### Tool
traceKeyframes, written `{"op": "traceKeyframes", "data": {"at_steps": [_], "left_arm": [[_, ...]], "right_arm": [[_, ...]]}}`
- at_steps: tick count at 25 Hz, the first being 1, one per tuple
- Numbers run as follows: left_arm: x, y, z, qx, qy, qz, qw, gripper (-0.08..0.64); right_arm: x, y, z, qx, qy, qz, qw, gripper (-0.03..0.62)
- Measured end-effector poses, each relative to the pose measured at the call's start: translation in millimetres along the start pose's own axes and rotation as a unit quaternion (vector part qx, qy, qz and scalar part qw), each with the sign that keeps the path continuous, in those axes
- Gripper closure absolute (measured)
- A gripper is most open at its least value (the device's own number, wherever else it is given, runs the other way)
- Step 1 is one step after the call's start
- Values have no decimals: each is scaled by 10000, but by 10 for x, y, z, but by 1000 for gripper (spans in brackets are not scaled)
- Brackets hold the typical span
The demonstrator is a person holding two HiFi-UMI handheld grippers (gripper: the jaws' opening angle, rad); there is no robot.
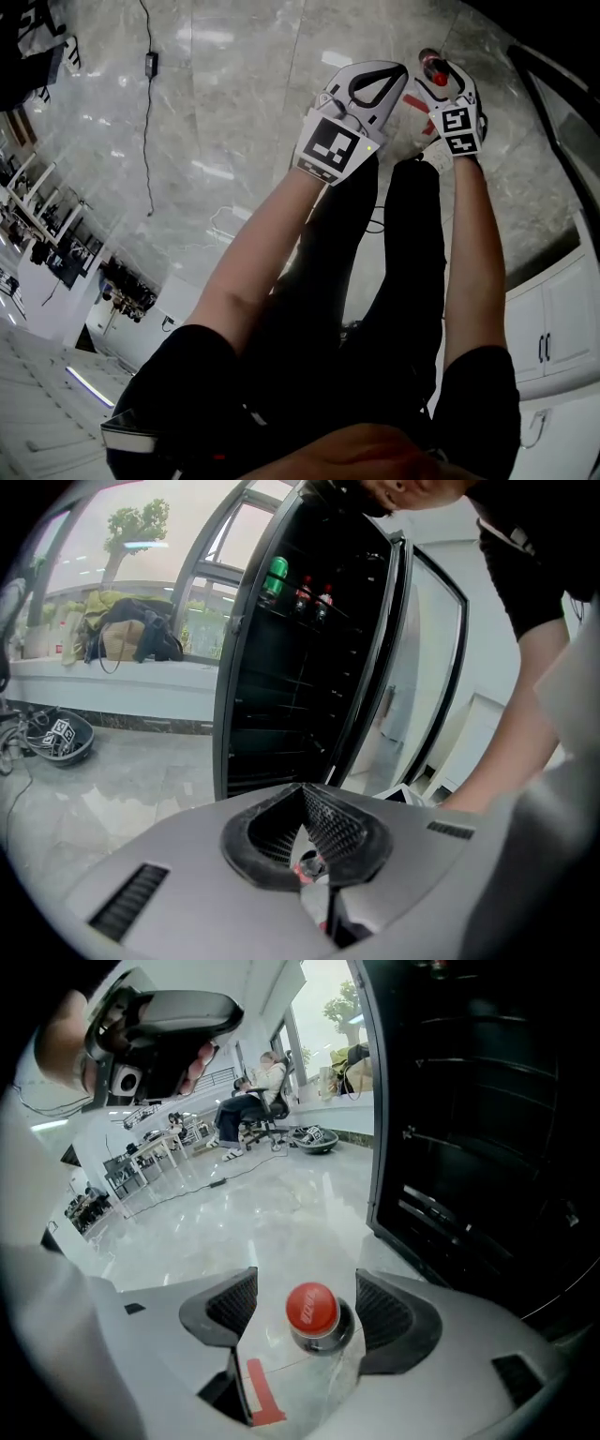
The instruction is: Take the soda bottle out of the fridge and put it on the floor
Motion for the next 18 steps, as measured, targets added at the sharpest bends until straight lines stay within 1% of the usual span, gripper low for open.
{"op": "traceKeyframes", "data": {"at_steps": [4,8,11,14,16,18], "left_arm": [[-159,-422,309,-98,-71,-16,9999,560],[-410,-959,735,-159,-22,-3,9999,560],[-634,-1486,1050,-396,120,15,9991,560],[-814,-2079,1349,-718,266,-47,9971,560],[-927,-2411,1546,-814,363,-96,9960,560],[-1083,-2705,1754,-809,480,-67,9955,560]], "right_arm": [[132,-420,567,-313,135,-81,9994,273],[339,-1007,1432,-899,326,-223,9952,273],[464,-1457,2160,-1335,443,-84,9900,273],[555,-1924,2852,-1580,560,169,9857,273],[656,-2198,3286,-1785,576,182,9821,273],[783,-2434,3751,-2070,548,177,9766,273]]}}
Point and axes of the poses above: the fingertips, and each gripper's own axes: z backward along the fingers, x to its left, y out of its underside, the point moved 10 cm from there along z, backward along the fingers, and after that the axes turned 3 degrees about -y, right-handed, at the moved point
